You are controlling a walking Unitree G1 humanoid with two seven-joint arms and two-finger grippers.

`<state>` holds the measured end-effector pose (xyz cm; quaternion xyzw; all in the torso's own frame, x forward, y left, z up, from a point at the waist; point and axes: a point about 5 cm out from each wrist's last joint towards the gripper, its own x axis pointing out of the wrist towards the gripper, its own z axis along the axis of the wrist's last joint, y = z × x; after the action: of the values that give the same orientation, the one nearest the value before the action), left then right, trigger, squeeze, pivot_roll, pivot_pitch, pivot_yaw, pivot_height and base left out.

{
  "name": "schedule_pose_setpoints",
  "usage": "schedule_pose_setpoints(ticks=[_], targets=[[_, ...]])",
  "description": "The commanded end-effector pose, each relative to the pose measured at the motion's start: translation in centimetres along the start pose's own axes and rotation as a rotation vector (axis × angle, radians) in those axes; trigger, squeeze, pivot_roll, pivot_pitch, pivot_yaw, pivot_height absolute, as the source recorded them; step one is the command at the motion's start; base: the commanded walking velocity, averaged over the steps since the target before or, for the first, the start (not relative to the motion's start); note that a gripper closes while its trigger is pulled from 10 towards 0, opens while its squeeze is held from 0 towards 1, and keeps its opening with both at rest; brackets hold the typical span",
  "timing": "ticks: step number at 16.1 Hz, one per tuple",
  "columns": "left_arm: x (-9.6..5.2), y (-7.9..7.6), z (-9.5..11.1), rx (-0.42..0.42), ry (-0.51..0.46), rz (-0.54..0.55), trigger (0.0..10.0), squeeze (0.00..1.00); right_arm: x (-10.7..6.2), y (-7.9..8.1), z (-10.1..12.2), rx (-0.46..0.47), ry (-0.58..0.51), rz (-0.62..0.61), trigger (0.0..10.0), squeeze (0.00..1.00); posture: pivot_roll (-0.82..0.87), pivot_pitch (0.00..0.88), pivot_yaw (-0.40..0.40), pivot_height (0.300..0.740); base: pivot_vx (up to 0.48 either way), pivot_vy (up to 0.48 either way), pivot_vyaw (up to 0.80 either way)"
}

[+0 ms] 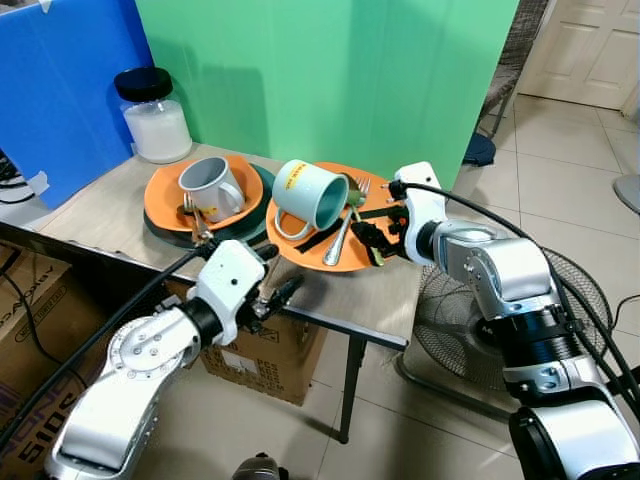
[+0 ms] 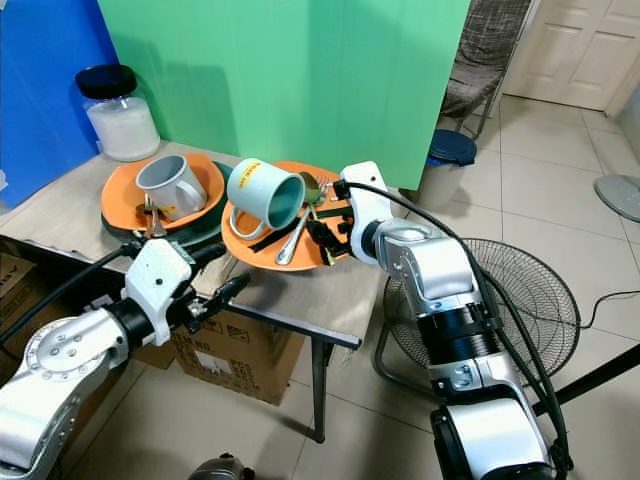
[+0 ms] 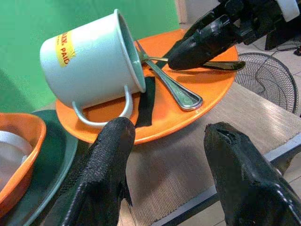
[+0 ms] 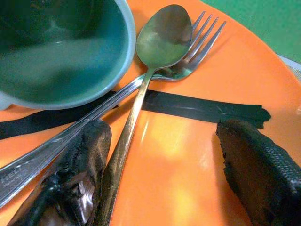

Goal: Setting the table

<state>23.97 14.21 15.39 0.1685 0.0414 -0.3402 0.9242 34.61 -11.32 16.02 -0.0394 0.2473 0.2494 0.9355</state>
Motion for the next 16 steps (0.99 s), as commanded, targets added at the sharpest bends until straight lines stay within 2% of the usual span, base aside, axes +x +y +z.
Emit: schedule_pose_setpoints(ticks=[1, 3, 8, 11, 16], targets=[[0.06, -0.08, 0.31, 0.019, -0.010, -0.010, 10.0, 0.00, 0.22, 0.08, -0.60, -0.006, 0.031, -0.007, 4.4, 0.00, 0.21, 0.000, 0.006, 0.727, 0.000, 0.000, 0.00], [0.01, -0.10, 0.30, 0.019, -0.009, -0.010, 10.0, 0.00, 0.41, 0.25, -0.58, -0.006, 0.035, -0.001, 3.7, 0.00, 0.21, 0.000, 0.002, 0.727, 0.000, 0.000, 0.00], [-0.14, -0.09, 0.29, 0.025, -0.005, -0.003, 10.0, 0.00, 0.84, 0.75, 0.03, -0.014, 0.024, 0.016, 2.8, 0.00, 0.22, 0.000, -0.004, 0.727, 0.000, 0.000, 0.00], [-0.12, -0.08, 0.28, 0.028, -0.003, -0.002, 10.0, 0.00, 0.92, 0.81, 0.09, -0.023, 0.026, 0.018, 2.6, 0.00, 0.22, 0.000, -0.004, 0.727, 0.000, 0.000, 0.00], [0.04, 0.04, 0.27, 0.034, 0.000, 0.002, 10.0, 0.00, 1.01, 0.78, 0.19, -0.031, 0.028, 0.019, 1.7, 0.00, 0.22, 0.000, -0.006, 0.727, 0.000, 0.000, 0.00]])
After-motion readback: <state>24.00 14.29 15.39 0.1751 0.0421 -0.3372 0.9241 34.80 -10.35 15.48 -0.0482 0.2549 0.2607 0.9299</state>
